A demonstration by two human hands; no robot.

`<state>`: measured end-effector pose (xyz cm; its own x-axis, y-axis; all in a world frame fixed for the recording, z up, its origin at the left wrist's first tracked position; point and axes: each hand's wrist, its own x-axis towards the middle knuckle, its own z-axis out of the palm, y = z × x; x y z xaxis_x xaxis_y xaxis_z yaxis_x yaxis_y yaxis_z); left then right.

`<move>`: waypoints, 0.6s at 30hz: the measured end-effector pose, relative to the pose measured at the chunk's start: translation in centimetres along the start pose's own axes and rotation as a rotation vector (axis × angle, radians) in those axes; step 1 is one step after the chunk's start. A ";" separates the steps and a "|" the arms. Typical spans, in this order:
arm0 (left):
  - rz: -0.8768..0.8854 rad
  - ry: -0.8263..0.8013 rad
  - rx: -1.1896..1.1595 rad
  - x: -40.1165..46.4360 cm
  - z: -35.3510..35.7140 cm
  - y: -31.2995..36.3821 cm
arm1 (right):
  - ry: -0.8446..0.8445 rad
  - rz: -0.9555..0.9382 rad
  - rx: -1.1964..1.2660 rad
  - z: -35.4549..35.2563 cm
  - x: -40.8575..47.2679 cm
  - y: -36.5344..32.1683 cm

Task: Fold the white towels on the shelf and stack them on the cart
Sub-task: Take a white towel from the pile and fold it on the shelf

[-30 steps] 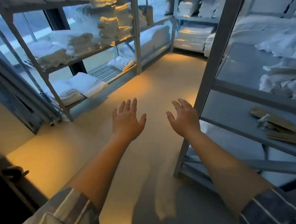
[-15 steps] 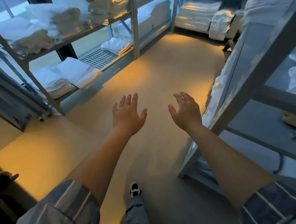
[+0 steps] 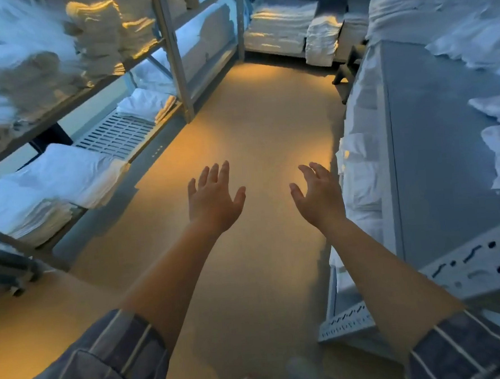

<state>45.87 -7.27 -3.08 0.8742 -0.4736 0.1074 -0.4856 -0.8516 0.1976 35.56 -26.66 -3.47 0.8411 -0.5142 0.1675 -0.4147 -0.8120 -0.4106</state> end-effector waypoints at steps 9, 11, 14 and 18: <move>0.116 -0.028 -0.022 16.5 5.1 2.9 | 0.022 0.105 0.005 3.9 14.3 3.9; 0.134 -0.034 -0.036 21.2 5.9 4.1 | 0.032 0.125 0.006 4.3 18.7 5.3; 0.160 -0.026 -0.050 28.9 6.3 6.4 | 0.041 0.152 0.000 4.4 25.6 7.5; 0.209 0.008 -0.045 38.7 6.2 9.3 | 0.075 0.179 -0.002 3.5 34.5 10.1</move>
<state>75.15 -34.91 -3.14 0.7545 -0.6370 0.1579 -0.6560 -0.7240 0.2135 61.60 -51.62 -5.02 0.7253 -0.6699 0.1585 -0.5563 -0.7060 -0.4384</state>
